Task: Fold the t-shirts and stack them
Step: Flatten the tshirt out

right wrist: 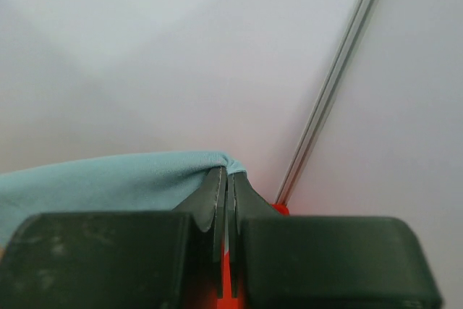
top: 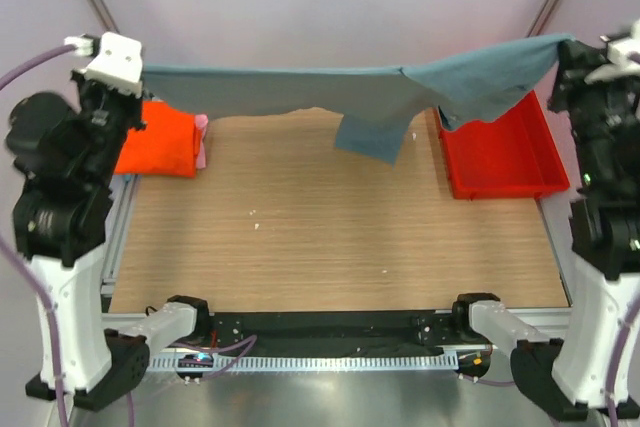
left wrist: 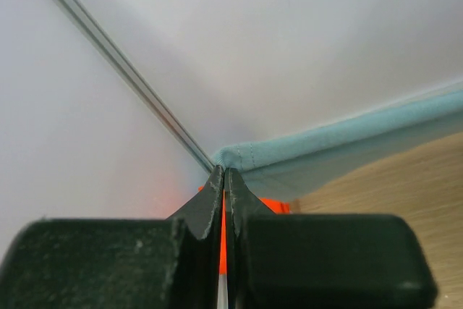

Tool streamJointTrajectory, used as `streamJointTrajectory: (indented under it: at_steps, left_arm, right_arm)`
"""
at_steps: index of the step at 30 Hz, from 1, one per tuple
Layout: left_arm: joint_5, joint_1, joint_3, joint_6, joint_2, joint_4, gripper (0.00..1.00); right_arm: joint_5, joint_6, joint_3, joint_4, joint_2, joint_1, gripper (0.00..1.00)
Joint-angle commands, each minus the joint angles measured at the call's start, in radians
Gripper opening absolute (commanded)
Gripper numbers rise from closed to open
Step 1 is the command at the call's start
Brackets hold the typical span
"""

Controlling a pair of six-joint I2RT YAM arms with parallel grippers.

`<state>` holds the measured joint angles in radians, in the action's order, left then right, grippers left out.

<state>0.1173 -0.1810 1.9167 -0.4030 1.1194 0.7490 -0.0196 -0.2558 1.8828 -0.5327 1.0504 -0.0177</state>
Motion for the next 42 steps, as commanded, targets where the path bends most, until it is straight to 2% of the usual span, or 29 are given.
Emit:
streamJointTrajectory:
  at_steps: [1, 9, 13, 16, 19, 22, 26, 28, 33, 34, 40, 42]
  left_arm:
    - [0.012, 0.012, 0.044, 0.01, -0.117, 0.027, 0.0]
    - [0.025, 0.012, 0.261, -0.034, -0.125, 0.127, 0.0]
    - [0.039, 0.012, 0.262, -0.063, -0.118, 0.113, 0.0]
    - [0.048, 0.011, 0.162, -0.089, -0.131, 0.061, 0.0]
    - [0.061, 0.012, 0.027, -0.1, -0.141, 0.0, 0.0]
    - [0.071, 0.012, -0.07, -0.105, -0.099, -0.026, 0.0]
    - [0.071, 0.014, -0.285, -0.114, -0.026, -0.15, 0.0]
    - [0.076, 0.014, -0.379, -0.12, 0.044, -0.21, 0.0]
    - [0.067, 0.043, -0.464, -0.117, 0.241, -0.367, 0.0]
    - [0.065, 0.048, -0.481, -0.117, 0.311, -0.405, 0.0]
    - [0.064, 0.064, -0.411, -0.103, 0.629, -0.468, 0.0]
    - [0.067, 0.067, -0.38, -0.099, 0.732, -0.484, 0.0]
  right_arm:
    - [-0.013, -0.011, 0.074, -0.006, -0.137, 0.005, 0.01]
    - [-0.026, -0.066, 0.311, -0.092, -0.176, 0.005, 0.01]
    - [-0.039, -0.079, 0.348, -0.081, -0.136, 0.005, 0.01]
    - [-0.037, -0.076, 0.313, -0.049, -0.124, 0.005, 0.01]
    - [-0.039, -0.077, 0.182, 0.038, -0.124, 0.005, 0.01]
    - [-0.025, -0.079, 0.026, 0.115, -0.106, 0.005, 0.01]
    - [0.006, -0.069, -0.172, 0.204, -0.027, 0.005, 0.01]
    - [0.007, -0.069, -0.218, 0.25, 0.068, 0.005, 0.01]
    - [0.059, -0.057, -0.243, 0.321, 0.316, 0.005, 0.01]
    - [0.064, -0.053, -0.232, 0.336, 0.414, 0.005, 0.01]
    - [0.034, -0.043, -0.176, 0.466, 0.754, -0.013, 0.01]
    - [0.024, -0.039, -0.157, 0.5, 0.819, -0.025, 0.01]
